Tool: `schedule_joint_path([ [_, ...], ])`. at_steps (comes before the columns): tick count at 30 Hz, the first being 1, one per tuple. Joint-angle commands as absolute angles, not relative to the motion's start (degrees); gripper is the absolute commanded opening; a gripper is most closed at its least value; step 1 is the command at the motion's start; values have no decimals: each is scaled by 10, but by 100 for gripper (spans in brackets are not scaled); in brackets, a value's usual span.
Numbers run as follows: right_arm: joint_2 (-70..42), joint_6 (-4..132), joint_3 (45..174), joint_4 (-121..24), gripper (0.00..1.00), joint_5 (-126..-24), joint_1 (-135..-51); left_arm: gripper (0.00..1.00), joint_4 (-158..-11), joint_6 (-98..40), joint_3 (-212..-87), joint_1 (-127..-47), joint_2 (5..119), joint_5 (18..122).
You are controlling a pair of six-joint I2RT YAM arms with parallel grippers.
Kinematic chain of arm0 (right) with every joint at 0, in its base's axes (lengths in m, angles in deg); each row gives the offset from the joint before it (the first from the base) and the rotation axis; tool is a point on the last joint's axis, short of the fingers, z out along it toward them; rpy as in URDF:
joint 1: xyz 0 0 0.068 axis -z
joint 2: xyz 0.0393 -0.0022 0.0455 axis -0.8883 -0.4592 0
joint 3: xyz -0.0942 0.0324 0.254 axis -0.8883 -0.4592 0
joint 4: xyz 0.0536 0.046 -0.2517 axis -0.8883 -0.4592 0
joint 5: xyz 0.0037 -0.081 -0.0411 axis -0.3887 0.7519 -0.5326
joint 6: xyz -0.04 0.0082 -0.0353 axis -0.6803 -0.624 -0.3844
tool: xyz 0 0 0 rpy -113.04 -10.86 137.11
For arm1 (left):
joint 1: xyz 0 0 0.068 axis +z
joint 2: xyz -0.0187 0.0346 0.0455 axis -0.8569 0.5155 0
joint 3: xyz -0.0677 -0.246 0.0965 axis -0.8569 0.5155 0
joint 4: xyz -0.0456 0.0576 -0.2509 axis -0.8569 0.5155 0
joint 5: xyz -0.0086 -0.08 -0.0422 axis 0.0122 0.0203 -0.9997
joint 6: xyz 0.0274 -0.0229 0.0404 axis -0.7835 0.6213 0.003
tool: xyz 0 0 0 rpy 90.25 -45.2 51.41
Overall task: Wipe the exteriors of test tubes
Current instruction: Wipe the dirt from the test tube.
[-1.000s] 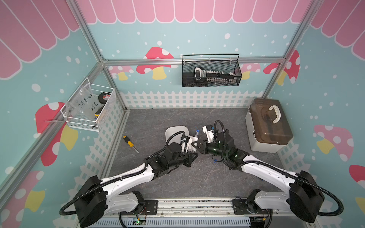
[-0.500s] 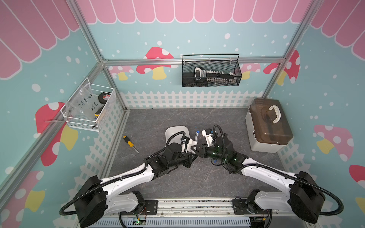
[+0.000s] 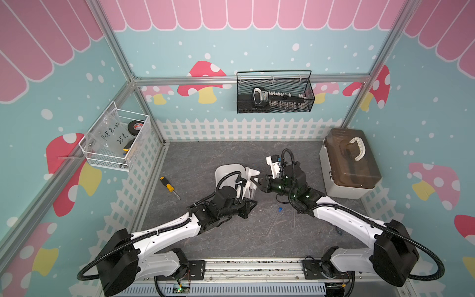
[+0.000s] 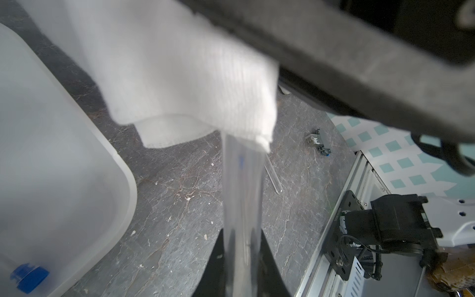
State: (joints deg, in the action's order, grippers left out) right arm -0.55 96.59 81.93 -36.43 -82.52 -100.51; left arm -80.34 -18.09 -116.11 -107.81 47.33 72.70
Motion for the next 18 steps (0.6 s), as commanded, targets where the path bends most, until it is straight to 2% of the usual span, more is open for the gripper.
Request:
schedule_joint_path([
  [1, -9, 962, 806, -384, 21, -825, -1006, 8, -816, -188, -1168, -1078, 465, 728],
  [11, 20, 1001, 729, -359, 21, -806, -1066, 8, -806, -201, -1183, -1069, 468, 728],
  [18, 17, 984, 741, -358, 21, -795, -1059, 8, -806, -197, -1179, -1069, 473, 716],
])
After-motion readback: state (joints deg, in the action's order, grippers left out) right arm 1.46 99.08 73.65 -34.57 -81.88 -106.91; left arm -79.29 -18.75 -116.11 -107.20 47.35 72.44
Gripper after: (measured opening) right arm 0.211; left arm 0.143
